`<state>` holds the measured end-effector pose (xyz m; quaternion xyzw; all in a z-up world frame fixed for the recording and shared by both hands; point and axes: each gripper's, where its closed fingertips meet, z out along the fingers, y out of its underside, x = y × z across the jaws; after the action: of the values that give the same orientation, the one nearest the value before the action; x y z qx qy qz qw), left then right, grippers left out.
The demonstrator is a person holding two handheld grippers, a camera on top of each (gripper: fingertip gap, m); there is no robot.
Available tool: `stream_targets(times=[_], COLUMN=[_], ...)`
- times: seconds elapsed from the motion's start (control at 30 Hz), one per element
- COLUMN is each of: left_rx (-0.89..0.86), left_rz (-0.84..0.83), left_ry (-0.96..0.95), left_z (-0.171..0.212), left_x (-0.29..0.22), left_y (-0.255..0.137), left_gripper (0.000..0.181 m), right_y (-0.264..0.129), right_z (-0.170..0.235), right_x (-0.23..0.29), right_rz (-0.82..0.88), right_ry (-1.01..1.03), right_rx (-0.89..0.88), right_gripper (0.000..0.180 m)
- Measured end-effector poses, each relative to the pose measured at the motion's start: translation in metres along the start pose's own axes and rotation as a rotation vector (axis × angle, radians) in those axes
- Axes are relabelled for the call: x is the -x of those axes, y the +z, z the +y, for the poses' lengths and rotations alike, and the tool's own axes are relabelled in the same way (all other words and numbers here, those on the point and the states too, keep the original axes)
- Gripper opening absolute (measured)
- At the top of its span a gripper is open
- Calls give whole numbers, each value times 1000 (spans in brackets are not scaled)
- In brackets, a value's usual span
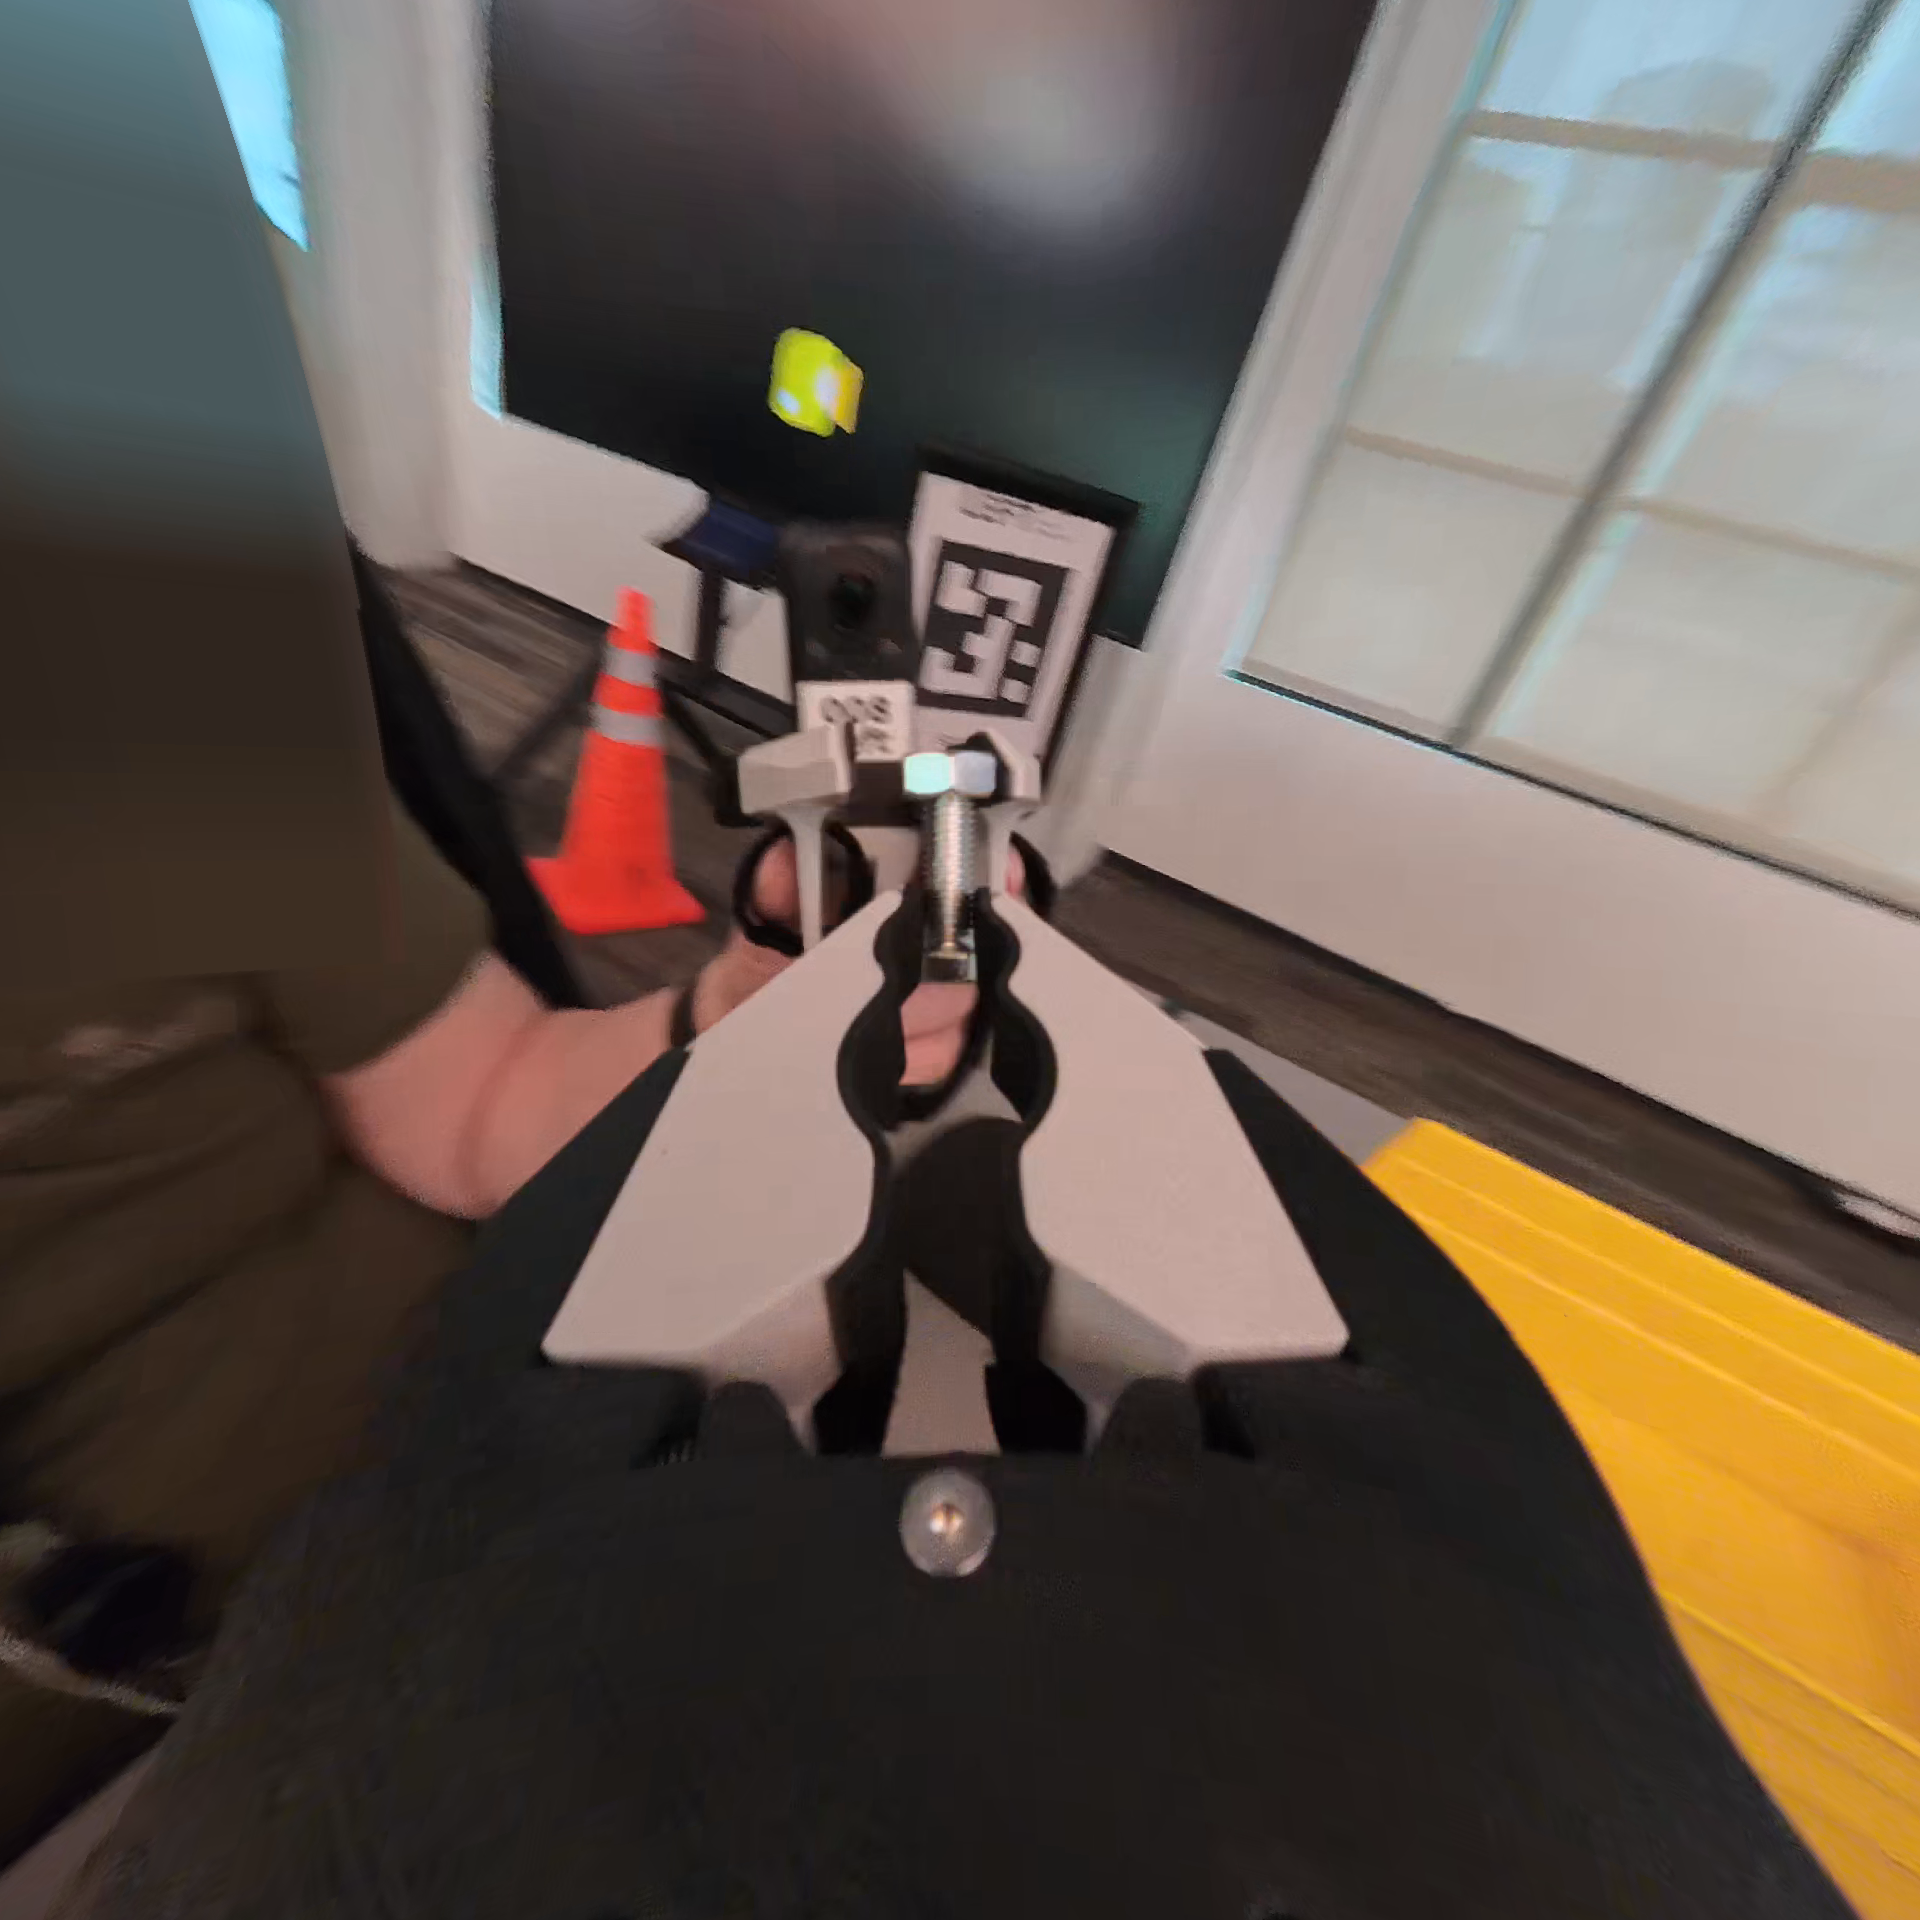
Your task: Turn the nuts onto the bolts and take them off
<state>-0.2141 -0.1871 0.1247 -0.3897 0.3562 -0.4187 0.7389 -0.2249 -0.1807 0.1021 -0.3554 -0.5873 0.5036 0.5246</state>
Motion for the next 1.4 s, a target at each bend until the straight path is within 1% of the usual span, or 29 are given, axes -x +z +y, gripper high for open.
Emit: stream_targets(times=[0.1,0.2,0.33,0.43,0.47,0.53,0.6,0.7,0.8,0.87,0.93,1.03,1.13,1.2,1.27,1.33,1.4], left_rx=[31,49,42,58,59,65,73,77,89,80,59,1,-86,-120,-133,-140,-135], left_rz=[94,125,218,262,261,257,233,146,3,-82,-163,-271,-330,-354,-374,-390,-381], left_ry=[52,70,31,32,41,59,81,123,170,163,132,30,-64,-104,-145,-194,-220], left_z=[1,3,6,10,11,14,15,15,14,12,11,9,4,3,3,4,5], left_x=[-17,-25,-40,-49,-50,-50,-47,-34,-13,0,13,30,39,43,46,48,50], left_y=[-2,-3,-3,-2,-2,-1,-1,-1,-1,-2,-3,-6,-11,-13,-15,-15,-15], left_gripper=[26,28,30,27,25,17,17,16,16,17,17,16,16,16,16,16,16], right_y=[-8,-11,-12,-11,-11,-10,-9,-6,-3,-1,0,4,9,10,11,11,10], right_z=[-8,-3,1,5,8,12,13,14,14,12,11,10,8,7,7,7,10], right_x=[17,25,41,46,47,48,44,30,8,-4,-17,-31,-36,-38,-40,-42,-45], right_rz=[-182,-255,-367,-404,-411,-414,-390,-280,-81,59,231,468,648,734,786,815,801], right_ry=[138,169,212,237,240,238,233,174,11,-138,-332,-586,-799,-924,-999,-1019,-972], right_rx=[-55,-30,-9,14,29,51,54,54,74,93,130,223,307,367,413,437,448], right_gripper=[8,7,8,8,8,8,8,8,8,8,8,8,7,7,8,8,8])
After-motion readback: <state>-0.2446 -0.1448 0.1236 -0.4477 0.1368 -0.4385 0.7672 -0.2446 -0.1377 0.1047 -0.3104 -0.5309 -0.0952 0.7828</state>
